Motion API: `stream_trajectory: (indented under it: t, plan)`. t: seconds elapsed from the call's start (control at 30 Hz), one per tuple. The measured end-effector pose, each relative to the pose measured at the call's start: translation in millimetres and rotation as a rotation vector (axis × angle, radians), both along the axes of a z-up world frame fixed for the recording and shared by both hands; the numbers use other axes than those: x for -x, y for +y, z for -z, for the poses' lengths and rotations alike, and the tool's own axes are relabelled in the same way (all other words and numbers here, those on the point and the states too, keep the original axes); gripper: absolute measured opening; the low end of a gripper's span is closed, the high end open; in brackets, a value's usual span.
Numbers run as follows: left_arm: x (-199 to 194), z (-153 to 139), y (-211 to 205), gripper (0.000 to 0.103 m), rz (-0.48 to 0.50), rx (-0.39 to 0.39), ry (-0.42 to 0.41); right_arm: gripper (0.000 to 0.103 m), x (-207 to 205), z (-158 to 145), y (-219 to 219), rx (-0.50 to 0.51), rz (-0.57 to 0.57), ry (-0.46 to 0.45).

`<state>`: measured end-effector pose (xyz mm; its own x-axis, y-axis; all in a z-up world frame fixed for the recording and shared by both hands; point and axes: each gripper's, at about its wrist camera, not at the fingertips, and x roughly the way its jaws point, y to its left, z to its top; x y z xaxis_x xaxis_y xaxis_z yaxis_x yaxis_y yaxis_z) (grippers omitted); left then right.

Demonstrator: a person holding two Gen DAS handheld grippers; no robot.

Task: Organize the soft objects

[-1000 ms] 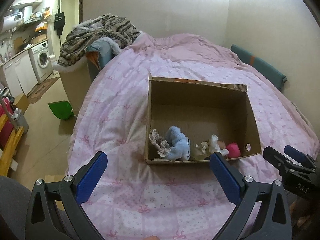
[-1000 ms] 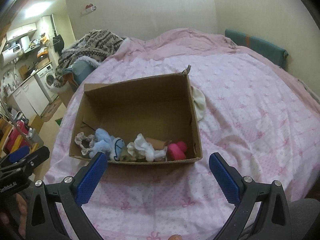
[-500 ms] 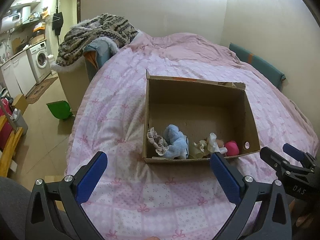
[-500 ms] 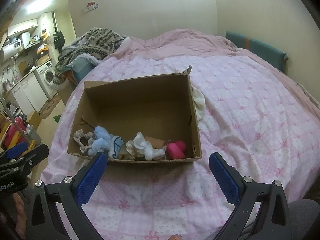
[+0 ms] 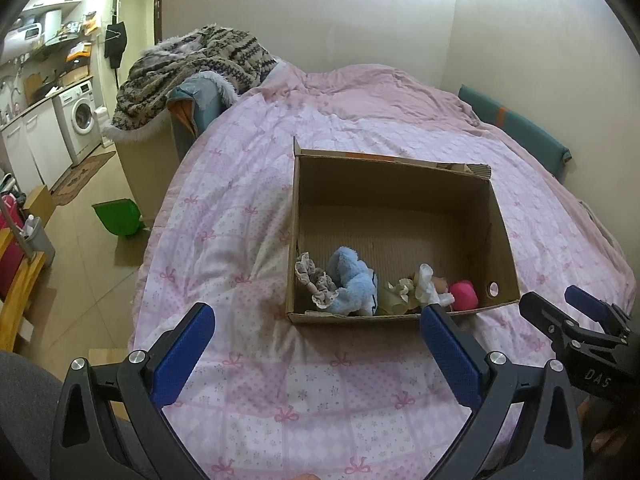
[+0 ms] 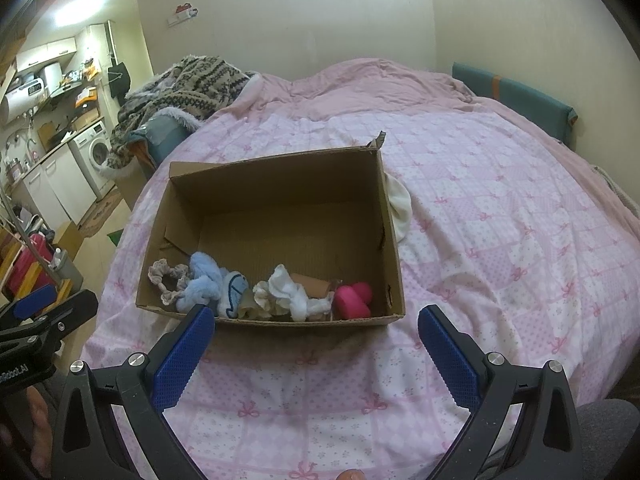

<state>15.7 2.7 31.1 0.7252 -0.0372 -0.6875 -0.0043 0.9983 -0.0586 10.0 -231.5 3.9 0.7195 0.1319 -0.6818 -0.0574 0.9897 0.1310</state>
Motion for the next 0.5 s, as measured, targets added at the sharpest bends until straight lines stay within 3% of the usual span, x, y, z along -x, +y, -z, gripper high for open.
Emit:
stream_trajectory:
  t: [0.5]
  plan:
    - [0.4, 1.0, -2.1, 0.102, 0.004, 0.001, 0.005, 0.103, -0.7, -0.3, 1.9, 0.008, -0.004, 0.003]
